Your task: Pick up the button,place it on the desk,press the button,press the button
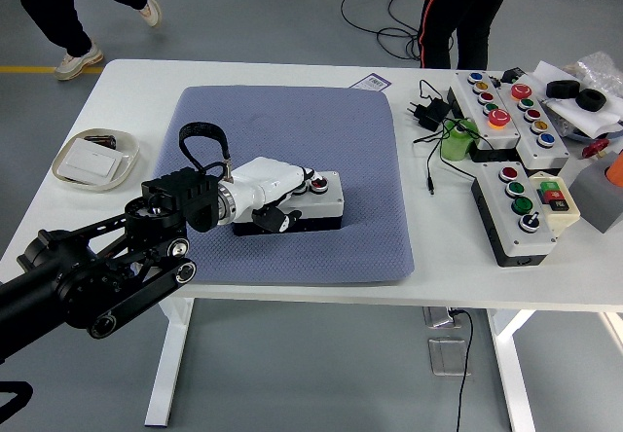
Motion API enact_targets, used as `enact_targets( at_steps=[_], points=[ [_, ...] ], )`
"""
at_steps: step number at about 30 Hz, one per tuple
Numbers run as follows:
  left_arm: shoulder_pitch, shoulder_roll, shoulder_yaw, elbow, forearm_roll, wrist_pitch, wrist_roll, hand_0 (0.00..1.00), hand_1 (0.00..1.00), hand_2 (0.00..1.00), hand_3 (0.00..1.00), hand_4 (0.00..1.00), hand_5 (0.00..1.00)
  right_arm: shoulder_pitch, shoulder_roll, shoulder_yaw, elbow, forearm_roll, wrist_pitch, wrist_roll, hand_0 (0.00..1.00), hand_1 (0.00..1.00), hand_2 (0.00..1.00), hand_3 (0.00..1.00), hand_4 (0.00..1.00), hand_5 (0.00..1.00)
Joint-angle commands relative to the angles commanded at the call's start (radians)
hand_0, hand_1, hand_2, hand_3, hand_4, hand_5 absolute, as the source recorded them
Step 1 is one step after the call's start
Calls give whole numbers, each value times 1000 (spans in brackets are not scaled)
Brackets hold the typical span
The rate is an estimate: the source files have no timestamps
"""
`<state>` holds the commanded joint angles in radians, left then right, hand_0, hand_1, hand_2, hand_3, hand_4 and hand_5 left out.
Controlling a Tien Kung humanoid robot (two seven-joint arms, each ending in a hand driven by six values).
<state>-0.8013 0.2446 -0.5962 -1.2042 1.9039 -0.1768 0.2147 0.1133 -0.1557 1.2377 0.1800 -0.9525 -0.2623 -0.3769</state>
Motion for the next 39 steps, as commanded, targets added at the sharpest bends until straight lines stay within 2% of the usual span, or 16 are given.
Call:
enact_targets(
  at_steps=[4,6,12,13,14,19,20,22,25,26,31,32,37,39],
  points=[
    [4,4,-23,-18,1,17,-3,44,2,35,809,556,2,0,0,1,0,0,0,1,644,535,616,612,259,286],
    [4,9,-66,-50,5,31,-4,44,2,35,809,556,2,1,0,2,0,-1,0,0,644,535,616,612,259,286],
    [9,17,-121,-89,2,38,-4,45,3,36,810,561,2,1,0,4,0,-3,0,0,644,535,615,612,259,286],
    [12,18,-137,-95,-10,53,-6,45,3,36,810,561,2,1,-1,3,0,-2,0,0,644,535,615,612,259,286],
    [14,19,-152,-98,-23,71,-8,26,16,63,817,637,210,1,-1,3,0,-2,0,0,644,535,616,612,259,286],
    [32,21,-224,-89,-183,218,-49,26,16,63,817,637,210,0,0,4,0,-4,0,0,644,535,616,612,259,286],
    [39,22,-247,-89,-228,261,-63,91,164,229,910,836,564,-1,0,5,0,-5,0,0,644,535,615,612,259,286],
    [47,25,-277,-90,-313,314,-83,91,164,229,910,836,564,-2,0,6,0,-7,0,0,644,535,615,612,259,286],
    [56,29,-309,-89,-437,336,-95,91,164,229,910,836,564,-2,1,7,0,-8,0,0,644,535,615,612,259,286],
    [62,32,-327,-86,-476,342,-106,748,813,871,998,780,998,-2,1,7,0,-8,0,0,644,535,615,612,259,285],
    [84,44,-392,-65,-691,349,-151,748,813,871,998,780,998,-3,2,7,0,-12,1,-3,644,535,615,612,259,285],
    [85,45,-395,-64,-721,349,-153,838,870,918,972,757,998,-3,2,7,0,-13,1,-3,644,535,615,612,259,285],
    [105,55,-436,-45,-929,332,-171,838,870,918,972,757,998,-5,2,7,0,-13,1,-4,644,535,615,612,259,285],
    [114,59,-454,-37,-1013,326,-174,855,875,919,938,743,998,-6,3,7,0,-14,1,-4,644,535,615,612,259,285]
  ],
)
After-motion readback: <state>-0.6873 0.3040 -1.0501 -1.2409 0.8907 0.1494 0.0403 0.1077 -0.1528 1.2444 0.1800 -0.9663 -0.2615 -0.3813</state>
